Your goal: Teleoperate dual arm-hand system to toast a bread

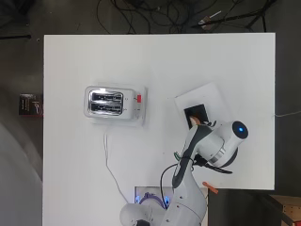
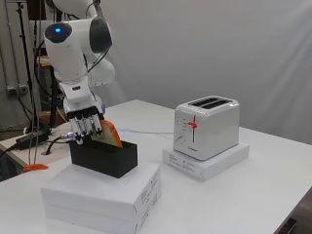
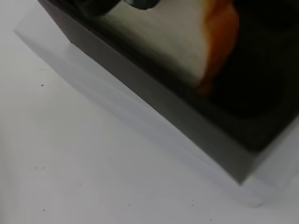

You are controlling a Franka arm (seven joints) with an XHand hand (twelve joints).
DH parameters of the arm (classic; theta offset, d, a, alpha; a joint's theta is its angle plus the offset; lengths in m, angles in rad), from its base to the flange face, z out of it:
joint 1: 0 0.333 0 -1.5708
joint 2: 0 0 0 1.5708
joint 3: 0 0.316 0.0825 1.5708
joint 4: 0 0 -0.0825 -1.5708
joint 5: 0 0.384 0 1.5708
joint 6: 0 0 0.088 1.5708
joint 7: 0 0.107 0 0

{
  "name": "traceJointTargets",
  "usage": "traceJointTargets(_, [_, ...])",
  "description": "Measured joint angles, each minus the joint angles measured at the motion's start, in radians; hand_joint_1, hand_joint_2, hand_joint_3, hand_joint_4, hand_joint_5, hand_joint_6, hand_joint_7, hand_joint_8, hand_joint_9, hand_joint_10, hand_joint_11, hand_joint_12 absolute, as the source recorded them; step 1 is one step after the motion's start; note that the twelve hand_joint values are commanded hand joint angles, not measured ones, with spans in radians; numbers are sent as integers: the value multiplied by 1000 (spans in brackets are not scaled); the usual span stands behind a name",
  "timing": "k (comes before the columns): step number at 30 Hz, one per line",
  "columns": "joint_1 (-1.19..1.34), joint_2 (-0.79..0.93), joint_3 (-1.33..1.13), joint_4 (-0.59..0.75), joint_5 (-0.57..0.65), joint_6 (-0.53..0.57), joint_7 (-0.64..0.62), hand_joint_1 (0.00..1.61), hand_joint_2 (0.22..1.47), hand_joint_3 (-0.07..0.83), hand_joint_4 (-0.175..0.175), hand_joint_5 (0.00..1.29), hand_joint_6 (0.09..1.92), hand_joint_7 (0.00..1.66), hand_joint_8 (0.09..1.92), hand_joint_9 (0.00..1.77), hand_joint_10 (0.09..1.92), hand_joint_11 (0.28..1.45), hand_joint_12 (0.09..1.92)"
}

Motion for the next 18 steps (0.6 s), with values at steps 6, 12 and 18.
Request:
traceJointTargets(6, [-5,-3,8,-16,2,22,22,1368,1045,-3,-154,921,996,1236,450,1291,630,690,604])
traceJointTargets(12, [-10,-38,22,-28,-2,46,43,1385,1065,-1,-175,847,1120,1145,575,1206,772,691,475])
traceJointTargets(18, [-14,-123,40,-29,-1,63,56,1383,1078,0,-175,801,1128,1127,616,1177,852,716,492])
